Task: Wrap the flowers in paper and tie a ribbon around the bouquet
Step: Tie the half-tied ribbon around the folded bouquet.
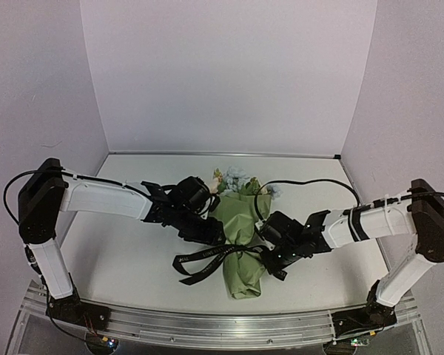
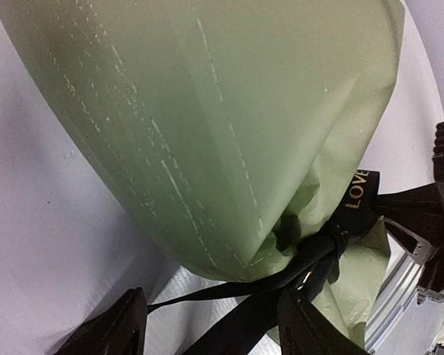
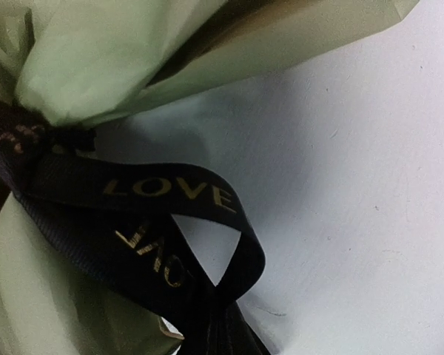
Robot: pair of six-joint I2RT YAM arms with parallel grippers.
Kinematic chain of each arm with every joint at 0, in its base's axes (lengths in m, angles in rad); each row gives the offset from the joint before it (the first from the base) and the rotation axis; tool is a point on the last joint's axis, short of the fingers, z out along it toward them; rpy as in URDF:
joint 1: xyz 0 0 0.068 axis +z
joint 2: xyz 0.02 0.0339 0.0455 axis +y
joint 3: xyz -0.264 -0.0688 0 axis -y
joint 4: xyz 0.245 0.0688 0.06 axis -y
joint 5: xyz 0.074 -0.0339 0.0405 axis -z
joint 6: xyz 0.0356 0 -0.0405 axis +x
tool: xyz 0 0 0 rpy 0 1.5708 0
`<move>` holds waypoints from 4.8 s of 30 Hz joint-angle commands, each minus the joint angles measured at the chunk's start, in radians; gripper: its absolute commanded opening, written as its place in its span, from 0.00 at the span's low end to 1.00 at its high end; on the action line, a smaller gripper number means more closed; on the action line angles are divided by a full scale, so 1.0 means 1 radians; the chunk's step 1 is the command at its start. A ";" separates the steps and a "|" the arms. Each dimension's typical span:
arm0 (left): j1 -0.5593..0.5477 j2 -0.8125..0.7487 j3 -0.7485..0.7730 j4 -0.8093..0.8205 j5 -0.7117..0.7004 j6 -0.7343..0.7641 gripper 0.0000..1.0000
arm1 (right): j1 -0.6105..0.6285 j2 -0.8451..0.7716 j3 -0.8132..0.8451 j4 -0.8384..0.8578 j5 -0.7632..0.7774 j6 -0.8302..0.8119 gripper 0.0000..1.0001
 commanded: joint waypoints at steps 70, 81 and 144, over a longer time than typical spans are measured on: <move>0.011 -0.018 0.048 -0.041 -0.133 0.091 0.08 | -0.230 -0.292 -0.140 -0.193 0.121 -0.121 0.00; 0.010 -0.203 0.018 -0.067 -0.229 0.085 0.55 | -0.226 -0.317 -0.029 -0.313 -0.022 -0.107 0.47; -0.082 -0.256 -0.485 0.296 -0.348 0.051 0.14 | 0.037 -0.045 0.043 -0.217 0.192 0.289 0.00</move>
